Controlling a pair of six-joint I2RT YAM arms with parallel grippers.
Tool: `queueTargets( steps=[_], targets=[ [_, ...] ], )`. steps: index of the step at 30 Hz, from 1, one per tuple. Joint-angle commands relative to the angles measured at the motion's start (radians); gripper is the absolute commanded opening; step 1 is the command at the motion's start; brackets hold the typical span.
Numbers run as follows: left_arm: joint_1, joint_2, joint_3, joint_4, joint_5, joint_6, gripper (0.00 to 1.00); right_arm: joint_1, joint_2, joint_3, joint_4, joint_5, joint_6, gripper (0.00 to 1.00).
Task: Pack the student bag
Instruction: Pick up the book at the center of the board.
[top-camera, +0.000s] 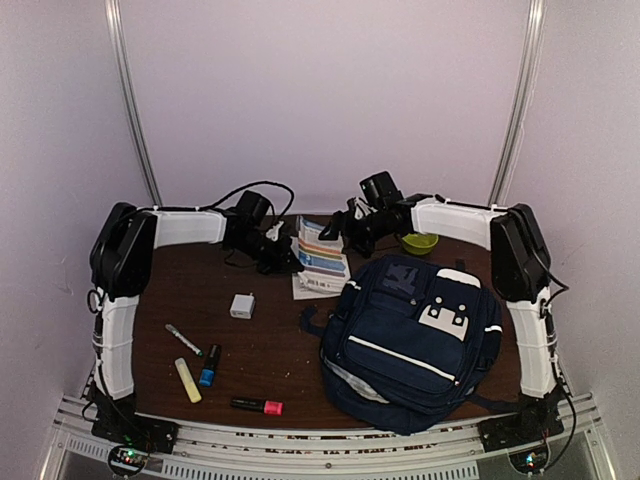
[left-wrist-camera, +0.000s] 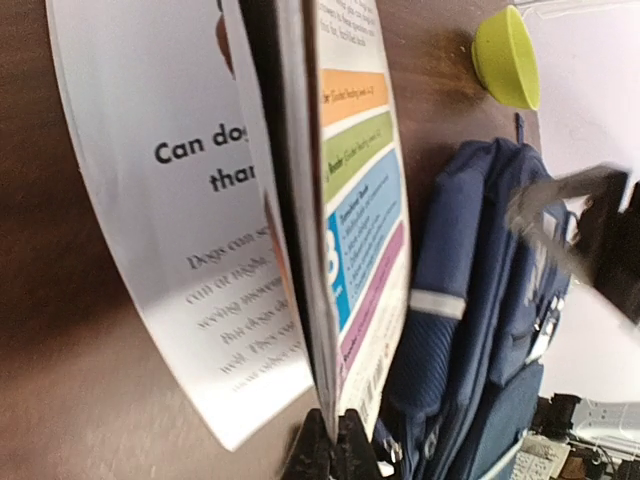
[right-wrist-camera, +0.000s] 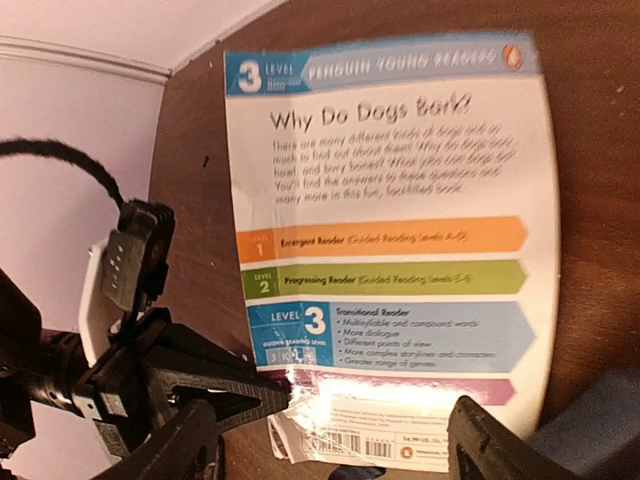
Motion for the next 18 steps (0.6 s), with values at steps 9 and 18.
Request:
queueTargets(
  steps=[9,18],
  targets=[
    [0.055,-0.215,-0.129,0.156,0.161,0.018,0.0,0.023,-0.076,-0.094,-0.079,0.091,-0.101,0.95],
    [0.057,-0.345,-0.096,0.115,0.201,0.016,0.0,0.028,-0.086,-0.233,0.178,-0.09,0.048,1.0]
  ],
)
